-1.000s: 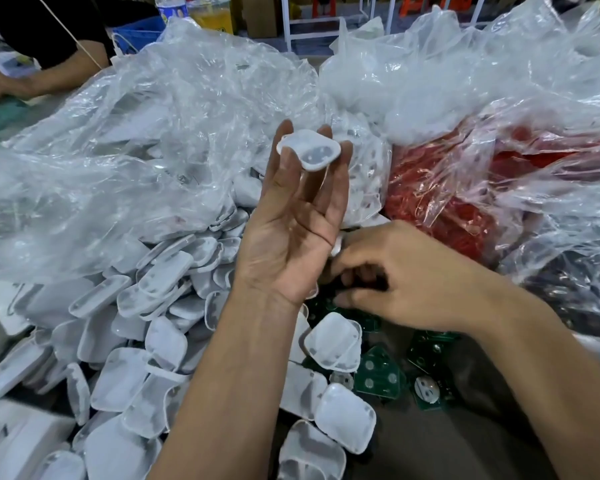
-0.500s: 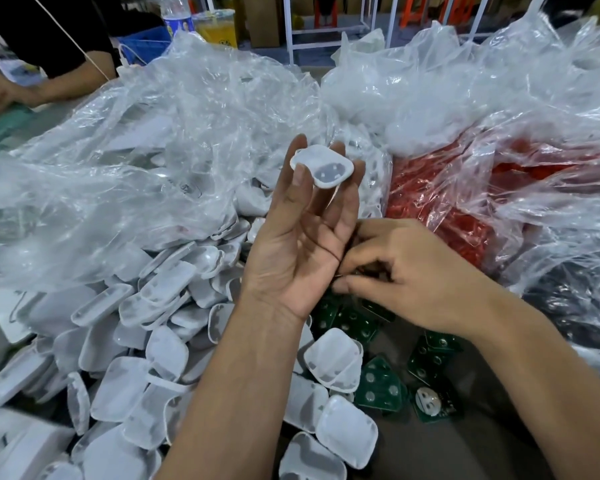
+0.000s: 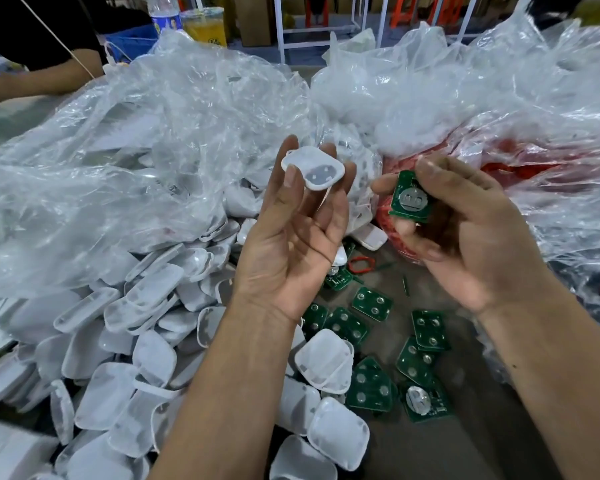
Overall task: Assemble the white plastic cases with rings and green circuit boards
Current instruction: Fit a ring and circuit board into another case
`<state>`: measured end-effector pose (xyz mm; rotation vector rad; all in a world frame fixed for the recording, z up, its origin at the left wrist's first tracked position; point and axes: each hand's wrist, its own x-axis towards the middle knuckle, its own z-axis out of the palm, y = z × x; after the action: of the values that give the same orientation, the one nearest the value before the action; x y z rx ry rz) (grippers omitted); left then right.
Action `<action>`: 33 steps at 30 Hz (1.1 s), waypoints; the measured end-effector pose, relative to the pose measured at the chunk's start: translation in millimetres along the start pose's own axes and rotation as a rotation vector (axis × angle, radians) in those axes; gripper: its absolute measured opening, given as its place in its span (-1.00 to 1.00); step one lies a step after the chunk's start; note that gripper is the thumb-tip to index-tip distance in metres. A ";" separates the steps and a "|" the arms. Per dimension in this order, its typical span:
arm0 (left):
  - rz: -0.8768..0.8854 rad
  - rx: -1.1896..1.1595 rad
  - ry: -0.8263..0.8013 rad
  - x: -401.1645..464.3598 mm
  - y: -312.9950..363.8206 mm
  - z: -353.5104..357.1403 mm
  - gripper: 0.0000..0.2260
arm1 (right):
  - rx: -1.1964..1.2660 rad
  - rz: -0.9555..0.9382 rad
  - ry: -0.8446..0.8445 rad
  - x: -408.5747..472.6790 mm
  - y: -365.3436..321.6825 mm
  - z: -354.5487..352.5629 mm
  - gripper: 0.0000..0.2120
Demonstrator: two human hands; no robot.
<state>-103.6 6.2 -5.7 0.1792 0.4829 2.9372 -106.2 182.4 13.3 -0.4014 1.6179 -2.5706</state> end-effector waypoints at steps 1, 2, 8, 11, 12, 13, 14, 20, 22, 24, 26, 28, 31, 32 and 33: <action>-0.003 0.004 -0.005 -0.2 -0.2 0.2 -0.68 | -0.003 -0.009 -0.006 0.1 0.1 -0.2 -0.81; -0.005 0.016 -0.006 -0.4 -0.7 0.5 -0.69 | -0.001 -0.023 -0.021 0.3 0.1 -0.2 -0.79; -0.001 0.123 -0.002 -0.3 -5.5 0.6 -0.69 | 0.025 -0.081 -0.107 3.3 2.2 1.4 -0.86; 0.000 0.126 -0.004 0.1 -5.7 0.0 -0.72 | -0.008 -0.108 -0.101 4.6 3.8 0.6 -0.93; 0.000 0.123 0.003 0.4 -5.6 -0.2 -0.73 | -0.048 -0.114 -0.076 4.9 4.0 0.5 -0.90; 0.002 0.115 0.005 1.0 -5.4 -0.2 -0.74 | -0.103 -0.117 -0.045 6.1 4.5 -0.7 -0.87; 0.005 0.103 0.003 1.1 -5.2 -0.8 -0.76 | -0.168 -0.106 -0.015 6.3 5.0 -1.9 -0.84; 0.014 0.215 -0.005 0.8 -5.8 -5.5 -0.74 | -0.911 0.107 -0.021 7.6 2.2 -25.0 -0.87; 0.014 0.298 -0.009 -0.4 -7.7 -4.8 -0.72 | -0.948 0.177 -0.024 7.6 2.0 -25.5 -0.80; 0.023 0.371 -0.003 -0.7 -9.8 -3.3 -0.71 | -0.642 0.232 0.024 7.5 -1.2 -24.3 -0.75; 0.048 0.450 0.012 -0.9 -12.1 -2.7 -0.72 | -0.352 0.269 0.010 6.3 -5.9 -22.2 -0.72; 0.065 0.516 0.012 -2.0 -14.2 -1.9 -0.72 | -0.265 0.266 -0.047 4.2 -8.8 -21.0 -0.62; 0.060 0.487 0.006 -3.7 -13.5 -0.1 -0.70 | -0.591 0.233 -0.075 4.1 -9.6 -22.2 -0.47; 0.059 0.463 0.005 -4.0 -12.0 -0.2 -0.70 | -0.861 0.201 -0.103 4.0 -8.5 -23.1 -0.48; 0.058 0.445 0.004 -4.2 -10.2 -0.5 -0.70 | -1.150 0.147 -0.149 4.6 -6.0 -25.4 -0.58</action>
<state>-98.2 14.9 -9.9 0.2414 1.1444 2.8381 -116.8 206.3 9.0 -0.4630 2.7338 -1.2164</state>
